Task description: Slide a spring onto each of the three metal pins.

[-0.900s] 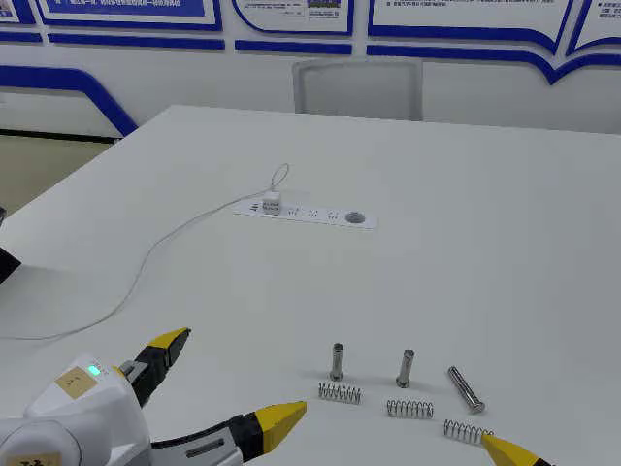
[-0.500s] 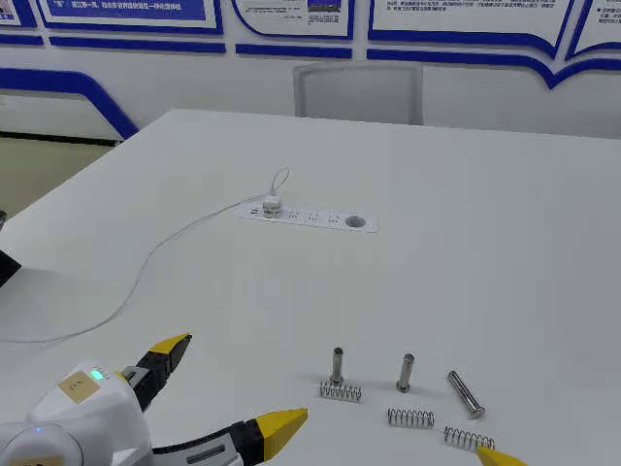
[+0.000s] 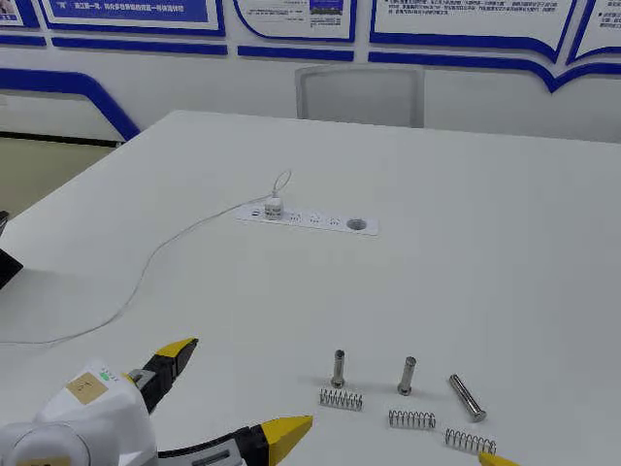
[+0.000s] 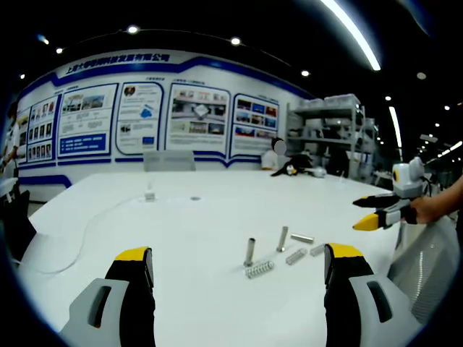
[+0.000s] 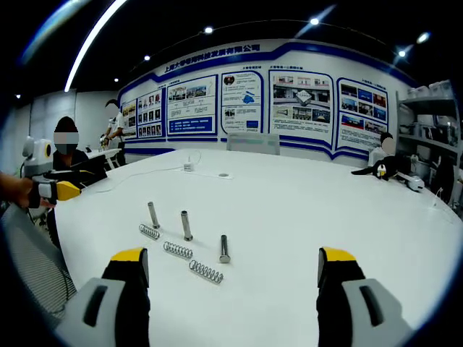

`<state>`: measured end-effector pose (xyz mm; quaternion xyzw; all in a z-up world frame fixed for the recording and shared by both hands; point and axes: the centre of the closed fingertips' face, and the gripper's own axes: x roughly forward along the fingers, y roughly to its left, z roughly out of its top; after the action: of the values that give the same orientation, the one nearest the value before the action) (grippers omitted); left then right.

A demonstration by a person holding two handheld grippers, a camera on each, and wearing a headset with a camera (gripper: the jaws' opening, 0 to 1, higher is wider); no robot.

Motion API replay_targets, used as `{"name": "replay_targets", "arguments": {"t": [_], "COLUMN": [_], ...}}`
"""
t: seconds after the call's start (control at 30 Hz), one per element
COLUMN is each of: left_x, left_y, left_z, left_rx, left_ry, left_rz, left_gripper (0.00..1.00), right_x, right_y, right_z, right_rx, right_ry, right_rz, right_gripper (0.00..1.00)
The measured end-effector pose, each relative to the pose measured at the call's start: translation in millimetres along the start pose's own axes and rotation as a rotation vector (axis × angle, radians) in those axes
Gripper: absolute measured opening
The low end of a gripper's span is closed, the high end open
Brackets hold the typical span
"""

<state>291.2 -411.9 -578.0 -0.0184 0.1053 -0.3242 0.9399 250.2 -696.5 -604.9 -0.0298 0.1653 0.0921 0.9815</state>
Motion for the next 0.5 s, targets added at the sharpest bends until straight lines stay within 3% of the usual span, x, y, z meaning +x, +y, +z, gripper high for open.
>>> {"name": "replay_targets", "arguments": {"t": [0.37,0.5], "left_x": [-0.7,-2.0], "left_y": [2.8,3.1], "left_z": [2.0,8.4], "left_rx": [0.008,0.027], "left_ry": [-0.006,-0.031], "left_rz": [0.014,0.022], "left_gripper": [1.00,1.00], "right_x": [1.6,2.0], "right_y": [5.7,10.5], "right_z": [-0.4,-2.0], "right_rx": [-0.001,-0.003], "right_ry": [0.000,0.010], "right_rz": [0.029,0.048], "right_gripper": [0.97,0.96]}}
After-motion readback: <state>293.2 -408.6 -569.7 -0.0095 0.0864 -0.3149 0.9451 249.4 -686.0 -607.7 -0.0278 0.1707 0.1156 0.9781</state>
